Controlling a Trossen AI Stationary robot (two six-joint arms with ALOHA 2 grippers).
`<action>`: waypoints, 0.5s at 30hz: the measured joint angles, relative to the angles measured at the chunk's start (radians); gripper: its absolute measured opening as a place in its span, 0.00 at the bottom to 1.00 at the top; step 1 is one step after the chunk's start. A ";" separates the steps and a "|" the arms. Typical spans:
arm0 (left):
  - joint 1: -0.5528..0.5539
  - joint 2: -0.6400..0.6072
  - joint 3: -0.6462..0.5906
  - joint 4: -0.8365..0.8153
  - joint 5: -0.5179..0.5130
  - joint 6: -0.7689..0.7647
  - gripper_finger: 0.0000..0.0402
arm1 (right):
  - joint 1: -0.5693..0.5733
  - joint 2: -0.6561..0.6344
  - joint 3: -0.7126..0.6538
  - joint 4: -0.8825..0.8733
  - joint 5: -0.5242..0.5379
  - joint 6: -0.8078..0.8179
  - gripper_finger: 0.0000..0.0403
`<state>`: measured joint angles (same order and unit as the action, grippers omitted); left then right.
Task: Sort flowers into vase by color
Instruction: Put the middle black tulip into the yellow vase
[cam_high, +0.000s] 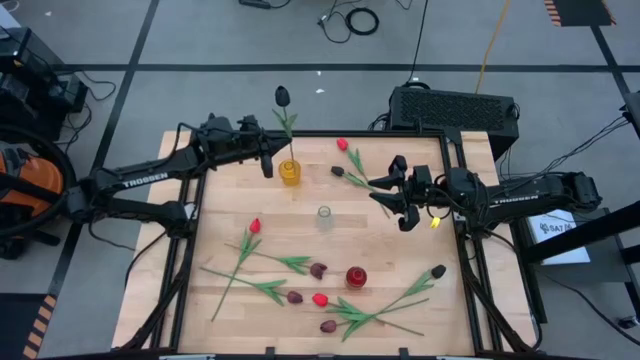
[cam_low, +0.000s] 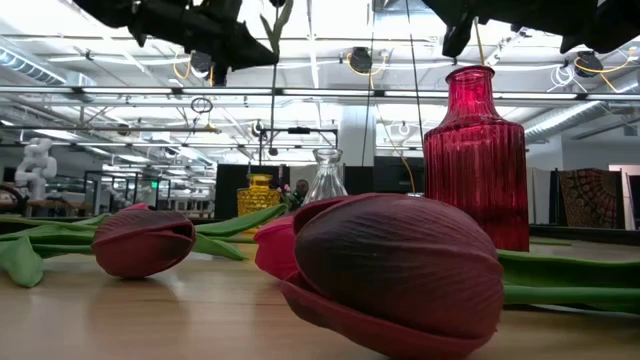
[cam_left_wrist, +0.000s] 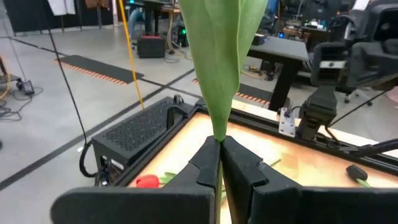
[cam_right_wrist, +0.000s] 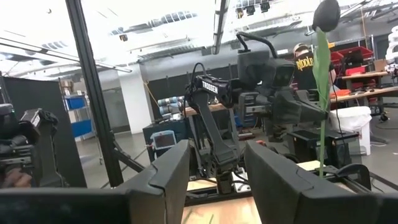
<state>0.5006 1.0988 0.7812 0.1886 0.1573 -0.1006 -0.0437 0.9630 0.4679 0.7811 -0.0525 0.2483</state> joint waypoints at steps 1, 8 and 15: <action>0.008 0.000 -0.008 0.004 0.001 -0.006 0.04 | 0.000 0.000 0.000 0.000 0.000 -0.001 0.37; 0.042 0.000 -0.080 0.084 -0.040 -0.031 0.04 | 0.000 0.000 0.000 0.000 0.000 -0.002 0.37; 0.068 0.000 -0.146 0.164 -0.058 -0.051 0.04 | 0.000 0.000 0.000 -0.008 0.000 -0.002 0.37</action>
<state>0.5688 1.0992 0.6350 0.3524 0.0994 -0.1515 -0.0437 0.9630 0.4679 0.7727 -0.0525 0.2463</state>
